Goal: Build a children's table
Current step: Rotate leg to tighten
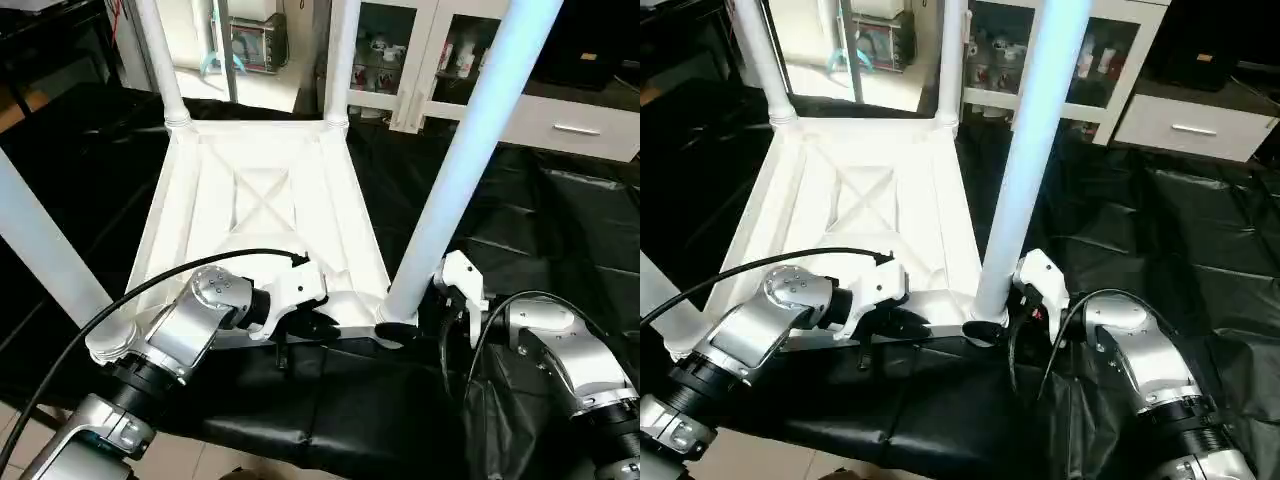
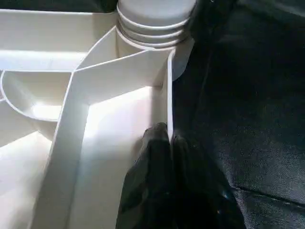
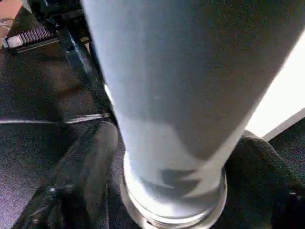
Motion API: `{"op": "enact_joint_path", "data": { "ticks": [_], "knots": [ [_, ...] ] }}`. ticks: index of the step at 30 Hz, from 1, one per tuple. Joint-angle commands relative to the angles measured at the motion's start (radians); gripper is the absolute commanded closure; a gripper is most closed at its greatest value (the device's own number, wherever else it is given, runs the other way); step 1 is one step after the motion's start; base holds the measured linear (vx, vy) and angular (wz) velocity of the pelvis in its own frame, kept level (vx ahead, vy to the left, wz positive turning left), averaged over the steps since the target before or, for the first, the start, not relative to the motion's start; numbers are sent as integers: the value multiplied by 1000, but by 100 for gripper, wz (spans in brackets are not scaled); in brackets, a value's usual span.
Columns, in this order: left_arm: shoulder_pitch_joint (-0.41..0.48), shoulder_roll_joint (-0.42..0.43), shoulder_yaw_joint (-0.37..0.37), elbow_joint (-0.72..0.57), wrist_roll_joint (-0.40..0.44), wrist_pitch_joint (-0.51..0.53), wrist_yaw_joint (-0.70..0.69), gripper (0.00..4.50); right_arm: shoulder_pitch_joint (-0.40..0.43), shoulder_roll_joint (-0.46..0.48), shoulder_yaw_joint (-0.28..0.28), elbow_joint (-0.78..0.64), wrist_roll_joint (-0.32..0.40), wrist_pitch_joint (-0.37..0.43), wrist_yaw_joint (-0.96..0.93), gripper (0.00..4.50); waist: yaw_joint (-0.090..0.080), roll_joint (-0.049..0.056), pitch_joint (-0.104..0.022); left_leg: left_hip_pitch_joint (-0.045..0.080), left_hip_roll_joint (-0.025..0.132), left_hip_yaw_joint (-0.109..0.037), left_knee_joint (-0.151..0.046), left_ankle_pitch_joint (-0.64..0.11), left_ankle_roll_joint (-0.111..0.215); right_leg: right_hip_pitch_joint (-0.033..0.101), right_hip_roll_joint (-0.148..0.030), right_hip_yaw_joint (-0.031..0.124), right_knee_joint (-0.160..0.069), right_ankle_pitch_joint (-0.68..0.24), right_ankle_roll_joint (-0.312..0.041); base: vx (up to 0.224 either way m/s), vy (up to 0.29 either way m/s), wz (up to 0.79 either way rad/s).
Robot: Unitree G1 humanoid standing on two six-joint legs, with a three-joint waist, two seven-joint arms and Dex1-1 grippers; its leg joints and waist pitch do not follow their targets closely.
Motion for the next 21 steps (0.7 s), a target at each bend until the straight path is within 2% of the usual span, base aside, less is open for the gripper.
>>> {"op": "enact_joint_path", "data": {
  "ticks": [1,6,9,10,14,17,19,20,21],
  "knots": [
    [13,-8,-40,-15,-5,7,-32,450,-4,-11,6,3,8,-14,31,130,-4,-10,-61,18,64,-24,-72,-110,75,44,-62,42,-51,-105,-264,0,0,0],
    [13,-2,-43,-18,-3,11,-37,450,-3,-12,7,7,5,-17,46,180,-3,-10,-61,18,64,-25,-71,-109,78,45,-63,42,-50,-100,-267,0,0,0],
    [17,2,-44,-21,-2,14,-41,450,5,-16,10,1,7,-15,56,188,-3,-10,-61,18,64,-25,-71,-110,78,45,-62,42,-50,-101,-269,0,0,0],
    [19,5,-44,-23,-2,17,-43,450,8,-19,12,0,6,-15,60,190,-2,-6,-61,18,64,-25,-71,-110,77,45,-63,42,-50,-101,-269,0,0,0],
    [21,6,-37,-20,5,25,-30,450,17,-14,4,4,5,-14,47,192,-2,-7,-62,18,64,-25,-70,-106,78,46,-61,41,-48,-86,-274,0,0,0],
    [6,-15,-19,16,23,48,37,450,3,9,-2,53,-45,-27,-51,193,-3,-7,-60,18,64,-24,-70,-113,73,45,-61,42,-50,-96,-275,0,0,0],
    [-24,-44,-1,69,51,70,123,450,-26,42,-5,131,-127,-46,-206,193,-8,-7,-53,19,62,-26,-77,-184,40,41,-62,42,-64,-201,-256,0,0,0],
    [-33,-51,2,82,58,75,143,450,-33,50,-7,149,-142,-44,-243,193,-15,-7,-46,21,59,-28,-81,-251,12,35,-60,41,-75,-309,-229,0,0,0],
    [-62,-85,25,126,72,103,222,450,-48,87,-30,185,-155,-17,-347,193,-19,-9,-44,24,58,-30,-84,-287,-5,35,-61,40,-80,-372,-211,0,0,0]
  ]
}}
